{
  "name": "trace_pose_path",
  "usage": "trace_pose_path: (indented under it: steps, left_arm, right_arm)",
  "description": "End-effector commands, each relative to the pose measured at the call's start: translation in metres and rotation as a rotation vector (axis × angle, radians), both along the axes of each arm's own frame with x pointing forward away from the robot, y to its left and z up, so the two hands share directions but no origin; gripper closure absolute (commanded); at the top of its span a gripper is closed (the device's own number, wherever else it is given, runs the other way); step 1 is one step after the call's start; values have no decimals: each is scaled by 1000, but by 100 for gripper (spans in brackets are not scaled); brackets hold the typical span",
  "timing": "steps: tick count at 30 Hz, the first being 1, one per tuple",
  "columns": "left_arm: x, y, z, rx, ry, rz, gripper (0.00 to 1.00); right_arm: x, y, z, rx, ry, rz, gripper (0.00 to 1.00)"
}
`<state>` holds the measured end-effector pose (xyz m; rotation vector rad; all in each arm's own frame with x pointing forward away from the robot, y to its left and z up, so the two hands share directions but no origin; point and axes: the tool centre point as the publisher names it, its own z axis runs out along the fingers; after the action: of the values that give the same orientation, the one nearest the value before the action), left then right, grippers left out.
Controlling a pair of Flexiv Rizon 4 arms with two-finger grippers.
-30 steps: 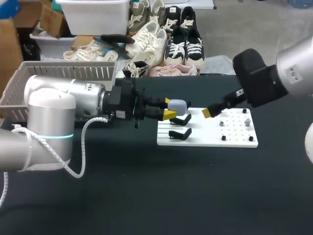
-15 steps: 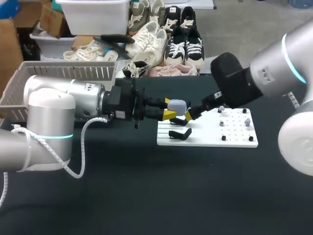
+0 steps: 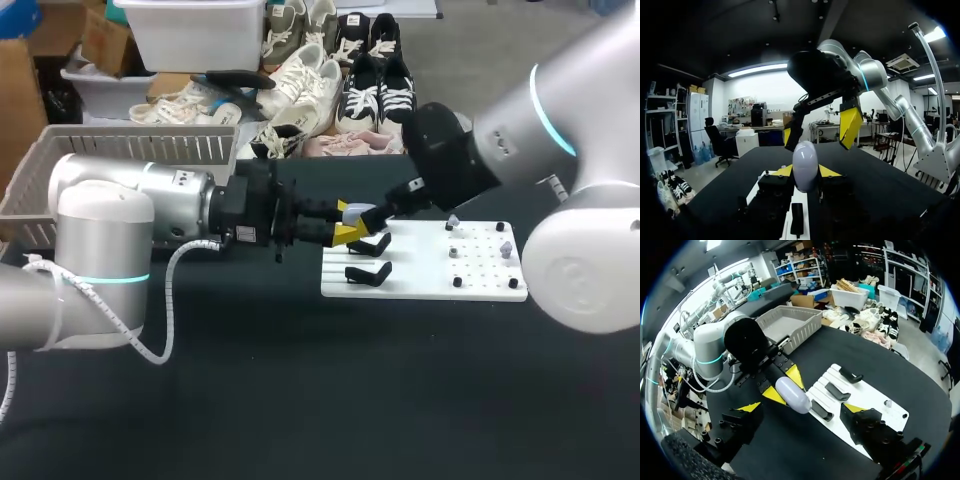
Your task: Pick up each earbud case from the left stands, insert the matching earbuds, close the lid, and place the case in the box.
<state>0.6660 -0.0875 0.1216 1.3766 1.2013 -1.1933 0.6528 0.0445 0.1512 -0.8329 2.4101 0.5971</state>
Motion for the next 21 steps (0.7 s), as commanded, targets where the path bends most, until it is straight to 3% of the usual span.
trace_pose_path:
  steps: [1, 21]
  left_arm:
    - [-2, 0, 0, -1, -2, 7, 100]
    - [-2, 0, 0, -1, -2, 7, 100]
  right_arm:
    - [4, 3, -3, -15, 2, -12, 0]
    - [12, -7, -13, -41, 15, -47, 0]
